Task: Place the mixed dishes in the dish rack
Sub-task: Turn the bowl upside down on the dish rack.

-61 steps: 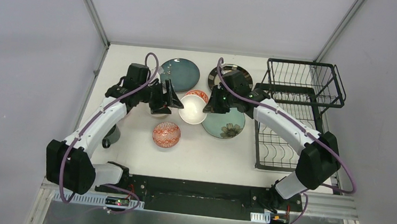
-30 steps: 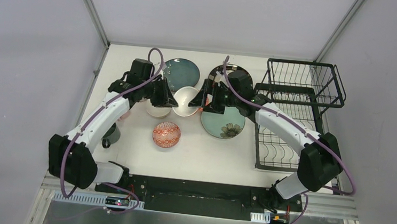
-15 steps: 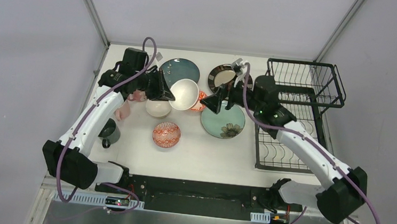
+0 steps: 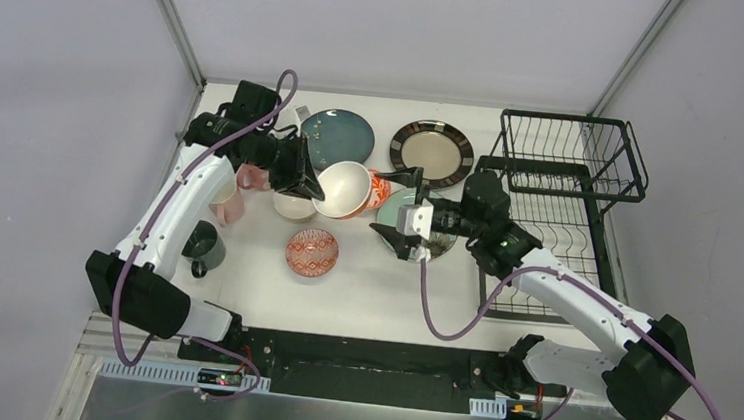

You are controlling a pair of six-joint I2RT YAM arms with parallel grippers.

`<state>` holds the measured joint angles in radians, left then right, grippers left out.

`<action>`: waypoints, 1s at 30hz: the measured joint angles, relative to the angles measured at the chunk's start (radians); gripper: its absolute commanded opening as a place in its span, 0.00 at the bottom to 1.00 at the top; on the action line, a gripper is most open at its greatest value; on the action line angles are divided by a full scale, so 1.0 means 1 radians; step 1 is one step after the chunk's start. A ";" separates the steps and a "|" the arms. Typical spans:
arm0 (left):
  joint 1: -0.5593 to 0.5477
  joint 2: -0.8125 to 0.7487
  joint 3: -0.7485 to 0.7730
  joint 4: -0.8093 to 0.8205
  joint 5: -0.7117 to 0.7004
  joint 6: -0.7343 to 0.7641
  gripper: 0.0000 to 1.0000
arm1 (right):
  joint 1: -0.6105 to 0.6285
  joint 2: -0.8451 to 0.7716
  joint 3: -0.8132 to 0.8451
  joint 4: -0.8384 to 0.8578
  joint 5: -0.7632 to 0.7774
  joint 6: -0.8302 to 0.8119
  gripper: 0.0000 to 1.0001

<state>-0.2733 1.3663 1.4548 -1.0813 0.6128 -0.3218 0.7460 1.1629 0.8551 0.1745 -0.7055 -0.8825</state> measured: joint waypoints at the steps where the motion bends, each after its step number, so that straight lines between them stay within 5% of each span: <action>1: 0.000 0.012 0.012 -0.021 0.010 0.005 0.00 | 0.010 0.001 -0.010 0.023 0.002 -0.039 1.00; 13: 0.000 0.094 0.035 -0.140 0.130 0.053 0.00 | 0.111 0.035 -0.077 0.100 0.040 -0.355 0.94; 19: 0.000 0.106 0.039 -0.164 0.155 0.064 0.00 | 0.155 0.045 -0.081 0.095 0.111 -0.483 0.69; 26: 0.009 0.113 0.039 -0.175 0.137 0.083 0.00 | 0.185 0.068 -0.082 0.090 0.186 -0.587 0.59; 30: 0.009 0.123 0.039 -0.176 0.128 0.093 0.05 | 0.206 0.069 -0.087 0.080 0.227 -0.634 0.44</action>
<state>-0.2646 1.4891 1.4937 -1.2575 0.7410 -0.2287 0.9516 1.2316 0.7677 0.2550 -0.4789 -1.5162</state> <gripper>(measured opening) 0.058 0.665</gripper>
